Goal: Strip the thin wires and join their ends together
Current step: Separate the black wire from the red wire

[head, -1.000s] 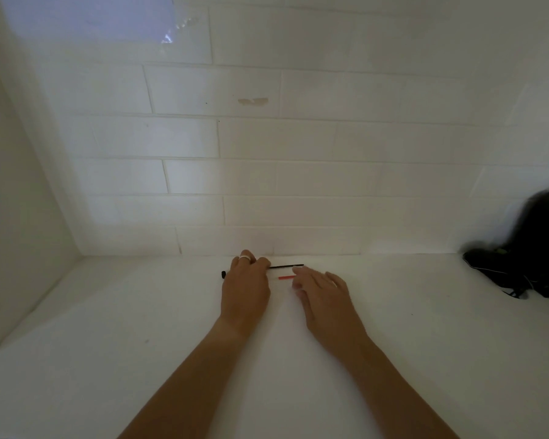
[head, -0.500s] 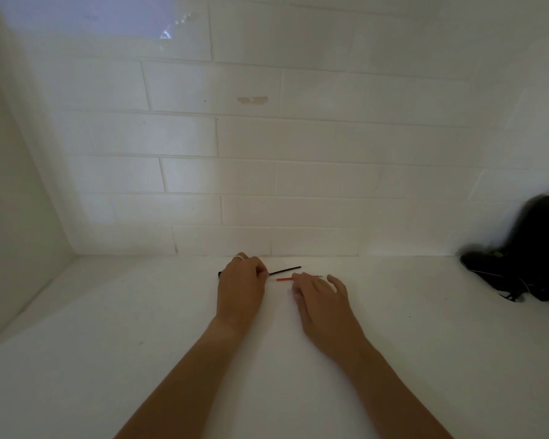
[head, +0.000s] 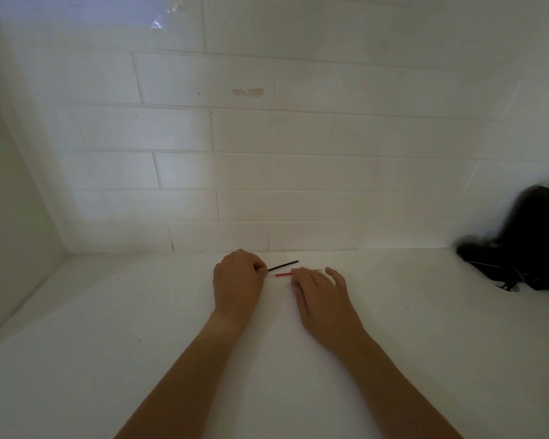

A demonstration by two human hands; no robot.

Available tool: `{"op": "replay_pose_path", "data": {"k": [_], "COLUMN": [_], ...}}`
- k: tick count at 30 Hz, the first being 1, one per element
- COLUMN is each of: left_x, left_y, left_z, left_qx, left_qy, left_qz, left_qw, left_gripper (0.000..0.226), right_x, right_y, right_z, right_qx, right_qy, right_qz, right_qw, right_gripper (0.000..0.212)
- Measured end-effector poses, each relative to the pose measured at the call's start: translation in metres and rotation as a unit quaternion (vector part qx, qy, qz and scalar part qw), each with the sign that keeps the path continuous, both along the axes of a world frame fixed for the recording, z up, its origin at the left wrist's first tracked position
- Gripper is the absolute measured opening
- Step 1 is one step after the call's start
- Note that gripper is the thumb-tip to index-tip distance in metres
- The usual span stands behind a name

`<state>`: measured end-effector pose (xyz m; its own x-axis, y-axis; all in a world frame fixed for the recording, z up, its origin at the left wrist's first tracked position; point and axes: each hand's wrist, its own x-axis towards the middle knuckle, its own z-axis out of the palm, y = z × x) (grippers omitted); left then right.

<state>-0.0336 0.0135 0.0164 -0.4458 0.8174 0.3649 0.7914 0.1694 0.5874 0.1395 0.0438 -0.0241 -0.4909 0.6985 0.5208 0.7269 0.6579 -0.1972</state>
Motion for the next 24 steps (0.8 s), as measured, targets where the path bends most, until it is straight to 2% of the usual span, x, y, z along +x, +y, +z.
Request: {"op": "replay_pose_path", "data": {"k": [6, 9, 12, 14, 19, 22, 24], "left_x": [0.003, 0.006, 0.01, 0.013, 0.017, 0.02, 0.021], "left_y": [0.003, 0.002, -0.001, -0.004, -0.009, -0.015, -0.02], "left_z": [-0.003, 0.0, 0.005, 0.009, 0.019, 0.028, 0.034], "left_qx": [0.018, 0.073, 0.131, 0.163, 0.229, 0.274, 0.307], "left_qy": [0.03, 0.029, 0.022, -0.005, -0.12, -0.24, -0.286], "left_qz": [-0.004, -0.018, -0.048, -0.068, -0.079, -0.096, -0.1], "left_qw": [0.999, 0.997, 0.99, 0.984, 0.963, 0.926, 0.902], "left_gripper": [0.008, 0.002, 0.01, 0.013, 0.012, 0.005, 0.005], "right_x": [0.001, 0.002, 0.002, 0.004, 0.008, 0.006, 0.006], "right_y": [-0.002, 0.0, 0.001, -0.001, -0.003, -0.004, -0.005], "right_z": [0.002, 0.004, 0.01, 0.014, 0.019, 0.02, 0.02], "right_qx": [0.003, 0.024, 0.067, 0.094, 0.114, 0.119, 0.12], "right_qy": [0.0, 0.025, 0.067, 0.097, 0.121, 0.124, 0.123], "right_qz": [0.001, -0.001, -0.004, -0.028, -0.087, -0.069, -0.065], "right_qw": [1.0, 0.999, 0.995, 0.99, 0.982, 0.983, 0.983], "right_gripper": [0.029, 0.028, 0.019, 0.014, 0.021, 0.018, 0.017]}}
